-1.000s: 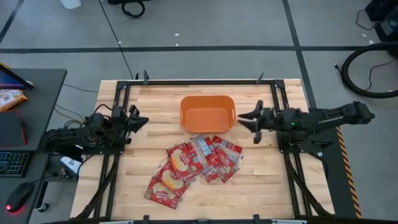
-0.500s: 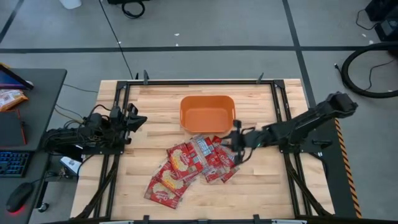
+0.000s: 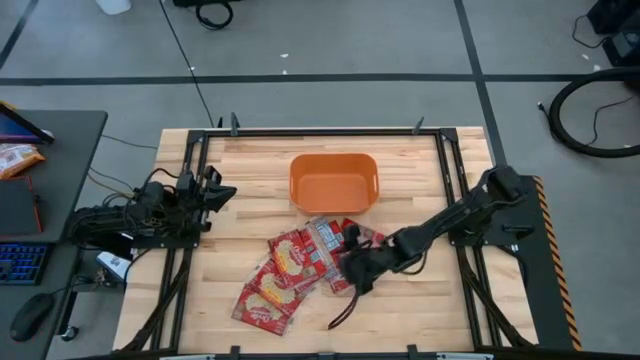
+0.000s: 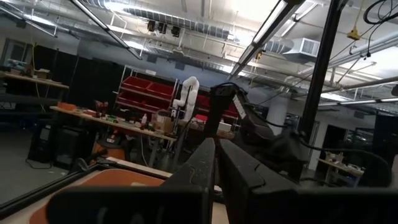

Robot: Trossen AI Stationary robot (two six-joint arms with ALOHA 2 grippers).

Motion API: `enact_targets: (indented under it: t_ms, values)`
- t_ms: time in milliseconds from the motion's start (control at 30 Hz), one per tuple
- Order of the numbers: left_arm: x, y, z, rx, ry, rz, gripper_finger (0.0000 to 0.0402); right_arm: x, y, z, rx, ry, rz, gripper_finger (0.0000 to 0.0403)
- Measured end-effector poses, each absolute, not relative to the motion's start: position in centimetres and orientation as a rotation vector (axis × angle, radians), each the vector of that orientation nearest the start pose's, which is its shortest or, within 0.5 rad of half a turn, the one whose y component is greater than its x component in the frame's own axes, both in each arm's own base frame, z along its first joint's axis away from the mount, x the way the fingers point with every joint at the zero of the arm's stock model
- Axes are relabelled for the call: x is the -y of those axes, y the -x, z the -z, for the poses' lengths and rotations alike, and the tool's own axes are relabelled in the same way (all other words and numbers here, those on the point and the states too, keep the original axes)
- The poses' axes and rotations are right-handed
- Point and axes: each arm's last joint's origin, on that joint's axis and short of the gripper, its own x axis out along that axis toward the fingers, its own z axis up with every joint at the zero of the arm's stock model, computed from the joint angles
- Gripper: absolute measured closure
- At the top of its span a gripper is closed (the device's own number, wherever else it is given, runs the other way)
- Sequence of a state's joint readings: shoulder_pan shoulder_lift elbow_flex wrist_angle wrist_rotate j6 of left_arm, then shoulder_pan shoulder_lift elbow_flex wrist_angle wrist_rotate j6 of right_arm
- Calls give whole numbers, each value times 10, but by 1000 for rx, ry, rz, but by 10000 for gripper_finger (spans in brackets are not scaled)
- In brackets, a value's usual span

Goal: Sort popcorn bags into baskets
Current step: Put the red popcorn bag into the orange bin

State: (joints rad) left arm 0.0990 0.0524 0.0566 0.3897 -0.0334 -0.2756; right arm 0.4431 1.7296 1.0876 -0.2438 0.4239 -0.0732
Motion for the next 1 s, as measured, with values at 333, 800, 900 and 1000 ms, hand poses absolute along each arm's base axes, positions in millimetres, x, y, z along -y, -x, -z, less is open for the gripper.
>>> enact_targets:
  t_ms: [333,800,900,1000]
  values:
    - [-10,-90,-215,406,257,-76,377,-156,-351,-162,-879,574,-184,195]
    - [-10,-90,-215,406,257,-76,377,-142,-350,-146,-998,639,-125,355]
    - [-10,-90,-215,406,257,-76,377,-140,-350,-146,-1011,621,-108,393]
    - [-10,-90,-215,406,257,-76,377,-140,-350,-148,-1008,628,-100,388]
